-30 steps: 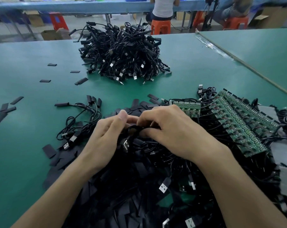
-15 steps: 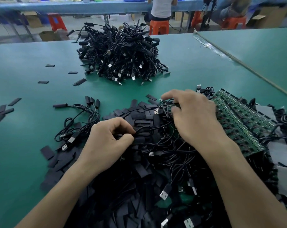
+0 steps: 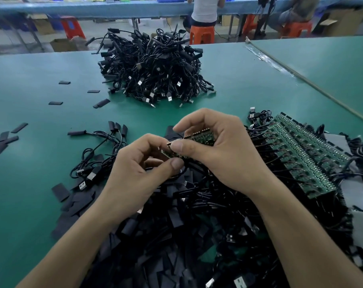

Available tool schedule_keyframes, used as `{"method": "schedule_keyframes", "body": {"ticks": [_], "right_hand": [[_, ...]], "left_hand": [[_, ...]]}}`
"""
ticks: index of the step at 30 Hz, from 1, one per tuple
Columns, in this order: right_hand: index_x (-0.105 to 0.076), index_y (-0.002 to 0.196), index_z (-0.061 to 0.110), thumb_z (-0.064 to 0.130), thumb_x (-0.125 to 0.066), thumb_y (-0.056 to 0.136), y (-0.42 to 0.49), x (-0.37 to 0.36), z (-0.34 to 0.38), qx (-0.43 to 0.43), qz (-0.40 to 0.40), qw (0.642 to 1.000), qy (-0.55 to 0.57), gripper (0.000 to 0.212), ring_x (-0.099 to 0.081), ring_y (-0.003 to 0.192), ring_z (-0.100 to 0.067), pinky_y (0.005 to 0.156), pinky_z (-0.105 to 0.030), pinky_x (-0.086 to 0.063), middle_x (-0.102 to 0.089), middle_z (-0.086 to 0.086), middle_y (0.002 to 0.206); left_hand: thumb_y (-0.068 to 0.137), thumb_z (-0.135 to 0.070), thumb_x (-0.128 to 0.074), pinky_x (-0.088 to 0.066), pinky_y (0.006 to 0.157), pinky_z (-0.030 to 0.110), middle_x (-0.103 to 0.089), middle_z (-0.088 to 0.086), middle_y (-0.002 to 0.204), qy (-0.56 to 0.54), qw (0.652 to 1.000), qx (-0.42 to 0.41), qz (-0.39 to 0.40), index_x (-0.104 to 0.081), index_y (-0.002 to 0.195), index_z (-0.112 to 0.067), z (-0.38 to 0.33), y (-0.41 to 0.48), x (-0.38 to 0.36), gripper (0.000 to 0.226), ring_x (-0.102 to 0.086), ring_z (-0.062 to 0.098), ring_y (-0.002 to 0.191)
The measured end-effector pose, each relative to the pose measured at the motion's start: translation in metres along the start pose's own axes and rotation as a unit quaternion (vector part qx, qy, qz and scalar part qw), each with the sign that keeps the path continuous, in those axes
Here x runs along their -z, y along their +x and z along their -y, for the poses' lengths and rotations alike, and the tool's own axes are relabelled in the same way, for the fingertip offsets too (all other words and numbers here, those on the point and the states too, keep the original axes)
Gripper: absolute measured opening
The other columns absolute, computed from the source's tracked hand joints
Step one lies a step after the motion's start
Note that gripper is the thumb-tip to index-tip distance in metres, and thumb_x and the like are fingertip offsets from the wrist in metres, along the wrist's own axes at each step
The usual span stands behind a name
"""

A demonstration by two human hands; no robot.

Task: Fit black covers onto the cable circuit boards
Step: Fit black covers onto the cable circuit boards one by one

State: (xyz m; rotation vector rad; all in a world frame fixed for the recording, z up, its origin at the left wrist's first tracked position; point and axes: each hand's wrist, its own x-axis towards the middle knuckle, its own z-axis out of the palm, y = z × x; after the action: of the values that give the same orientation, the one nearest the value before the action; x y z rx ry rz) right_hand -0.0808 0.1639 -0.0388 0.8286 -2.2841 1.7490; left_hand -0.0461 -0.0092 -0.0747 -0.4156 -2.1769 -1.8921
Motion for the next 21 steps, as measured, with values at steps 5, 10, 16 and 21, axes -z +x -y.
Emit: {"method": "schedule_keyframes", "body": {"ticks": [5, 10, 16, 21], "right_hand": [[-0.067, 0.082, 0.022, 0.018, -0.082, 0.079, 0.001, -0.002, 0.000, -0.004, 0.003, 1.000, 0.011, 0.015, -0.061, 0.071, 0.002, 0.071, -0.011, -0.045, -0.067, 0.015, 0.076], [-0.066, 0.076, 0.026, 0.017, -0.083, 0.078, 0.004, 0.001, -0.005, -0.004, -0.148, 0.989, 0.013, 0.019, -0.062, 0.067, 0.004, 0.069, -0.010, -0.046, -0.068, 0.019, 0.071], [-0.072, 0.073, 0.024, 0.018, -0.086, 0.074, 0.003, -0.001, -0.005, -0.064, -0.102, 0.987, 0.106, 0.015, -0.066, 0.075, -0.004, 0.079, -0.022, -0.054, -0.072, 0.009, 0.077], [-0.074, 0.071, 0.025, 0.029, -0.083, 0.064, 0.001, -0.004, 0.000, -0.118, -0.058, 0.971, 0.202, 0.012, -0.067, 0.073, -0.012, 0.081, -0.038, -0.058, -0.073, 0.003, 0.077]], "left_hand": [[0.075, -0.010, -0.075, -0.050, 0.068, 0.020, -0.068, -0.007, 0.081, 0.019, 1.000, -0.018, -0.004, -0.063, 0.087, -0.031, 0.000, 0.002, 0.001, 0.027, -0.061, 0.008, 0.072], [0.074, -0.023, -0.075, -0.056, 0.077, 0.040, -0.074, 0.002, 0.085, 0.045, 0.998, 0.030, -0.033, -0.067, 0.085, -0.030, 0.002, 0.002, 0.007, 0.016, -0.069, 0.025, 0.082], [0.077, -0.043, -0.072, -0.053, 0.092, 0.037, -0.075, -0.011, 0.097, 0.090, 0.995, 0.008, -0.032, -0.071, 0.099, -0.032, -0.006, 0.001, 0.003, 0.024, -0.070, 0.010, 0.094], [0.077, -0.048, -0.073, -0.049, 0.086, 0.031, -0.072, -0.018, 0.092, 0.101, 0.993, -0.024, -0.058, -0.070, 0.092, -0.039, -0.010, 0.002, 0.002, 0.017, -0.068, 0.005, 0.091]]}}
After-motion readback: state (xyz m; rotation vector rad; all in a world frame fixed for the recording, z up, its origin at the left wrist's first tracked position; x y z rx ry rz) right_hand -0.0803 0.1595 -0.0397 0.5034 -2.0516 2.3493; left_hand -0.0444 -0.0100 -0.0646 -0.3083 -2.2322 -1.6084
